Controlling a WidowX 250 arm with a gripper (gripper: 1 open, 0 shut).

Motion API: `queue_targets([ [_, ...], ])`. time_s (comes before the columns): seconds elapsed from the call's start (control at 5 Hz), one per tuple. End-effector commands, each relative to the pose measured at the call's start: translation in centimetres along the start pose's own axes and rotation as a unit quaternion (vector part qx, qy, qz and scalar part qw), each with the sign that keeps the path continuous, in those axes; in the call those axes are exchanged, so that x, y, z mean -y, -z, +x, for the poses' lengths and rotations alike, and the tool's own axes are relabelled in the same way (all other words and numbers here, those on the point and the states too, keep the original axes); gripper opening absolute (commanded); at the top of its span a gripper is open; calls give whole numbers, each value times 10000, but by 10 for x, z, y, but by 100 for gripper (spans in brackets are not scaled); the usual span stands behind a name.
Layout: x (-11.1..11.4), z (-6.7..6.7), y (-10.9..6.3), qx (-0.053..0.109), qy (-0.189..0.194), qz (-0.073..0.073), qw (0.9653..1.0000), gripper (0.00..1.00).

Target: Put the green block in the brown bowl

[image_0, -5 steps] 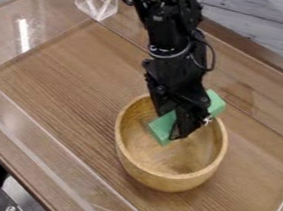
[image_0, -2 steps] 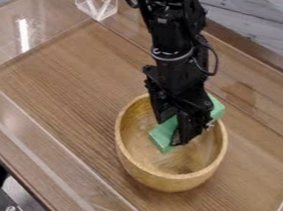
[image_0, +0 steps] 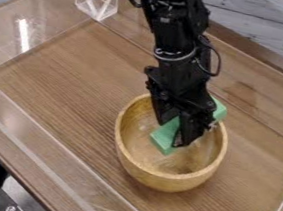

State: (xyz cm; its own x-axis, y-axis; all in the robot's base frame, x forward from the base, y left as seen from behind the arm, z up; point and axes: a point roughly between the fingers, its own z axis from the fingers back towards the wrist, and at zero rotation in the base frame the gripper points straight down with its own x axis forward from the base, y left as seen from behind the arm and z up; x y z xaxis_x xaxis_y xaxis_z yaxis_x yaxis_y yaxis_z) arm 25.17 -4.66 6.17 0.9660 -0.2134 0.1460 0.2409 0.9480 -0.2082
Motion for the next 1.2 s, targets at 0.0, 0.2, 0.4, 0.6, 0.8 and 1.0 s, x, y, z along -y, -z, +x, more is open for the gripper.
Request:
queue_targets([
  [0.0, 3, 14, -11, 223, 65, 11, 9997, 0],
  [0.2, 5, 14, -12, 199, 28, -14, 9998, 0],
  [0.4, 6, 14, -13, 178, -9, -37, 9998, 0],
  [0.6, 7, 14, -14, 161, -45, -60, 9998, 0],
  [0.8, 8, 14, -15, 151, -80, -81, 9998, 0],
  [1.0, 9, 14, -17, 145, -112, -100, 9998, 0],
])
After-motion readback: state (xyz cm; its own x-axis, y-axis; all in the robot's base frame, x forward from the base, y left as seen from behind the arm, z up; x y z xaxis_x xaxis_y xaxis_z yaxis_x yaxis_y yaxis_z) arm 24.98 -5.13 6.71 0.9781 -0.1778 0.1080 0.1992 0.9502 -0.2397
